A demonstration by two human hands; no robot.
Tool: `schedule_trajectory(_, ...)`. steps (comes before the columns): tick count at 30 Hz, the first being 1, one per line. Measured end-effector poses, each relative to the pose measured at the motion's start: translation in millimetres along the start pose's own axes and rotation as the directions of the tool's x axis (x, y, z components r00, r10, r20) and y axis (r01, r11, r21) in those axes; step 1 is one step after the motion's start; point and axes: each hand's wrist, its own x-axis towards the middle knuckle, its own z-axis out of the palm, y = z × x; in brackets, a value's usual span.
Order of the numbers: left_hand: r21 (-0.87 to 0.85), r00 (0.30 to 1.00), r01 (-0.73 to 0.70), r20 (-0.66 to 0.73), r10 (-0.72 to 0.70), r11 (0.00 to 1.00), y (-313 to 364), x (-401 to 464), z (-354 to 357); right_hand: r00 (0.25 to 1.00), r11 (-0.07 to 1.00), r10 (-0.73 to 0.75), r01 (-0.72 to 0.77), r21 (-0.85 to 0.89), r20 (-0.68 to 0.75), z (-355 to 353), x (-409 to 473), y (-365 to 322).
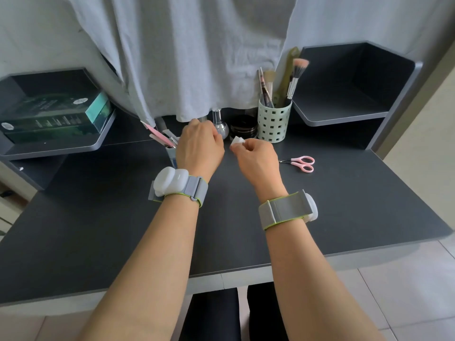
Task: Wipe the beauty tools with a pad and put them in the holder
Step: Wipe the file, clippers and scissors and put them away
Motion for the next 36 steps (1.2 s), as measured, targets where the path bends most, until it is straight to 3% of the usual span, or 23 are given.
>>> schedule_trajectory(9, -0.005, 0.979, -0.103, 0.176, 0.102, 0.995, 39, -1, 23, 0.991, 0.999, 0.032, -0.028, 0.035, -0.129, -32, 7, 12)
schedule_trajectory(18, -0.008, 0.868, -0.255, 0.439, 0.232, 0.967, 85, -9, 45, 0.977, 0.994, 0.093, -0.082, 0.067, -0.191, -67, 6, 27)
schedule_trajectory(27, -0.07, 0.801, -0.313, 0.516, 0.303, 0.947, 112, -18, 66, 0.954, 0.992, 0.118, -0.104, 0.065, -0.274, -93, 10, 42)
schedule_trajectory(36, -0.056, 0.782, -0.307, 0.554, 0.285, 0.95, 132, -30, 66, 0.947, 0.989, 0.14, -0.122, 0.08, -0.29, -104, 12, 50)
